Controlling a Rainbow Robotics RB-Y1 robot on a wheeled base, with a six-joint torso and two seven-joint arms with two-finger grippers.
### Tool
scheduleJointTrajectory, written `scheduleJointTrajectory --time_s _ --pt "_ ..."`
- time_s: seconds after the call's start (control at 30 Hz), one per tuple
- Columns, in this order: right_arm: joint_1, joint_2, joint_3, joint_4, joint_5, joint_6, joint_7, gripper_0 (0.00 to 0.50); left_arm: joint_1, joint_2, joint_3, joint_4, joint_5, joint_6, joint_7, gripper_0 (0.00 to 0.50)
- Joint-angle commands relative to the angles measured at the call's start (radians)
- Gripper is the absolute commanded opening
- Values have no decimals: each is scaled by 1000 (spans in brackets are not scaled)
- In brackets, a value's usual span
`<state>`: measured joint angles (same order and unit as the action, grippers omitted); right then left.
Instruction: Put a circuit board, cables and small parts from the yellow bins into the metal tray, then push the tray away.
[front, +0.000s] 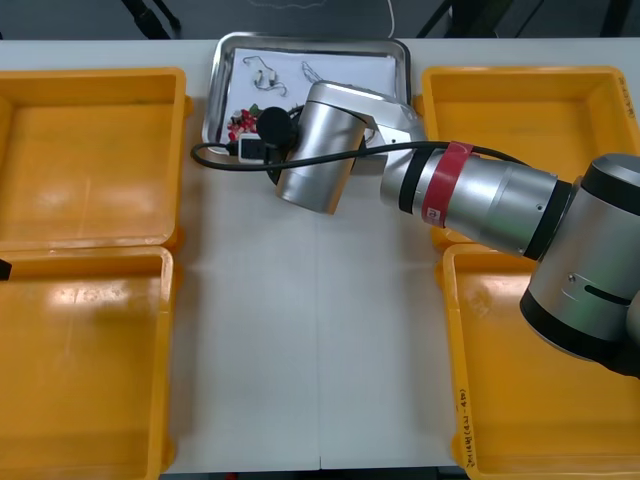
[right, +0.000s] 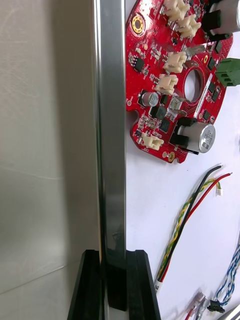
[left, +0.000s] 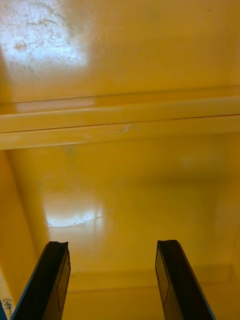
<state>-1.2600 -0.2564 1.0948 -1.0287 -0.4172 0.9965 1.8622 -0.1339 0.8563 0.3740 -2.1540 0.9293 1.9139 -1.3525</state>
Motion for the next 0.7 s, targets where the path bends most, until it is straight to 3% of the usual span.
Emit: scheduleJointTrajectory --time_s 0.03,0.57,0.63,0.7 --pt "-61 25 -30 21 12 -30 46 0 17 12 29 -26 6 6 -22 500" --pt "-61 25 -3 32 11 -68 38 2 17 12 29 -26 6 6 -22 500" --pt "-59 25 2 32 9 -76 40 156 17 12 29 -26 6 6 -22 500" --pt "-61 26 2 33 9 -78 45 236 17 12 29 -26 6 6 -22 500"
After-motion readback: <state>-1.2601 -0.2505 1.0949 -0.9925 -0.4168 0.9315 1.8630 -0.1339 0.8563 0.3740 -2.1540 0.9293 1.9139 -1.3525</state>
